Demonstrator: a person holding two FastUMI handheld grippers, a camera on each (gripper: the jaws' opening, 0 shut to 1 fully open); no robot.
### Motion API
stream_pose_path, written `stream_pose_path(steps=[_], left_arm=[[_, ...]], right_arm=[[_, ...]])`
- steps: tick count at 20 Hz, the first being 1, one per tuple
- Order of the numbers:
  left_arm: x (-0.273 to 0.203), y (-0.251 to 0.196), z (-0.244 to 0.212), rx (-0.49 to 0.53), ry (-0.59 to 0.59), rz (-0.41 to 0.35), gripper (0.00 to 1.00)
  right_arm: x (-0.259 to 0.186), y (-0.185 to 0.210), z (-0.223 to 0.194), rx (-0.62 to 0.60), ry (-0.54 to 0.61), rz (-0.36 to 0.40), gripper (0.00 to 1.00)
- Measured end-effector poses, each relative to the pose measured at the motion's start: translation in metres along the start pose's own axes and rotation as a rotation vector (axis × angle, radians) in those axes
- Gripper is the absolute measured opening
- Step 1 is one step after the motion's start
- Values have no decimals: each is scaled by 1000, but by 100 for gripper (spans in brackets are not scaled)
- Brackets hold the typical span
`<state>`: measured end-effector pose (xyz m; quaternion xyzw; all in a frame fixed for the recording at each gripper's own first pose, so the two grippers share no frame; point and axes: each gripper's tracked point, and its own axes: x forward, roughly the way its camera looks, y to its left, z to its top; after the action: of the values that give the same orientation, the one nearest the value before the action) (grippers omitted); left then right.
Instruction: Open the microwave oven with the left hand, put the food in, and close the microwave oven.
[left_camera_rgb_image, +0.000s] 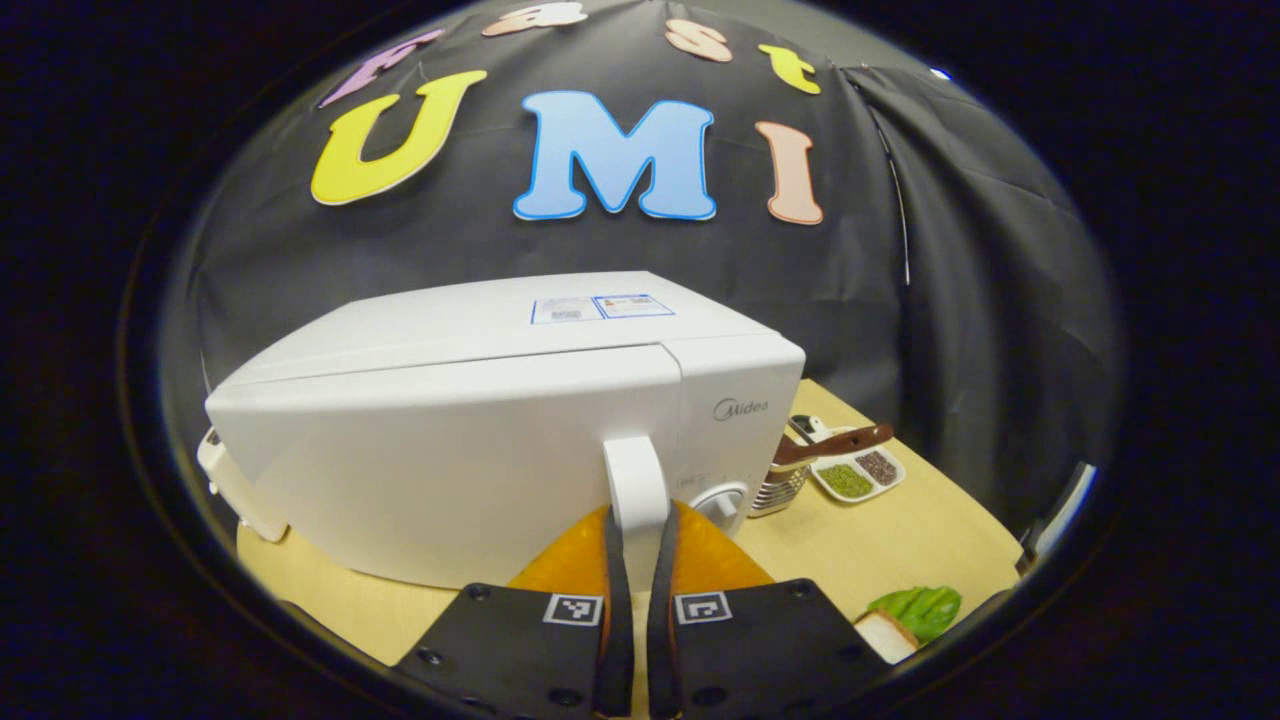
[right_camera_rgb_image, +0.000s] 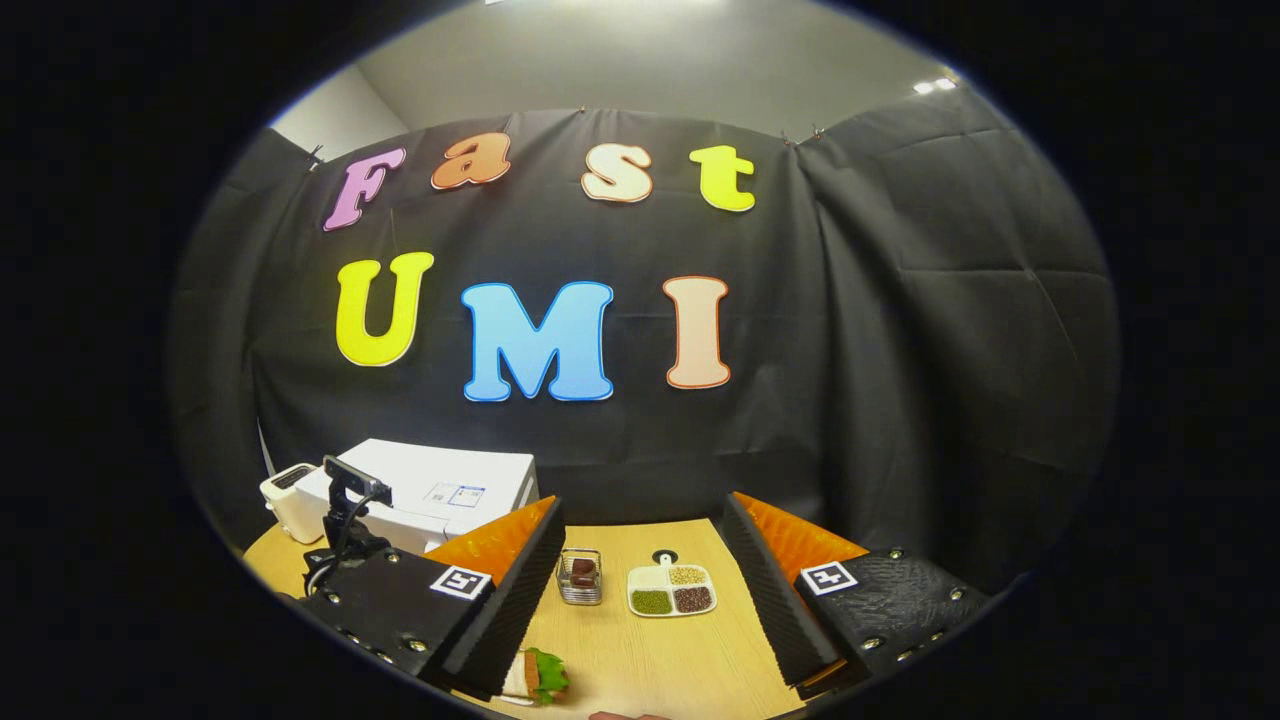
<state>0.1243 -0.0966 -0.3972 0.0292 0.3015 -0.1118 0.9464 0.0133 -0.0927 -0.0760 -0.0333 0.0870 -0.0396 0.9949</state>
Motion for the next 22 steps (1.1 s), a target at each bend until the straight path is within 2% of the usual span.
stream_pose_path(steps=[3, 6, 9, 13, 14, 17, 22], left_arm=[[-40, -3, -19, 38, -19, -52, 12], [-72, -3, -35, 42, -4, -138, 13], [-100, 1, -49, 87, 16, -216, 13], [-144, 15, -71, 141, 49, -305, 13], [-158, 20, -75, 151, 60, -322, 13], [-197, 44, -95, 177, 88, -343, 12], [-254, 91, -121, 226, 136, -368, 13]], right_arm=[[0, -3, -3, 8, 2, -14, 96], [4, 12, -13, 49, 34, 25, 96], [5, 35, -16, 80, 50, 85, 96], [-4, 72, -24, 127, 68, 204, 94], [-6, 80, -29, 136, 84, 223, 97], [-12, 95, -49, 156, 140, 239, 97], [-11, 102, -86, 226, 231, 203, 97]])
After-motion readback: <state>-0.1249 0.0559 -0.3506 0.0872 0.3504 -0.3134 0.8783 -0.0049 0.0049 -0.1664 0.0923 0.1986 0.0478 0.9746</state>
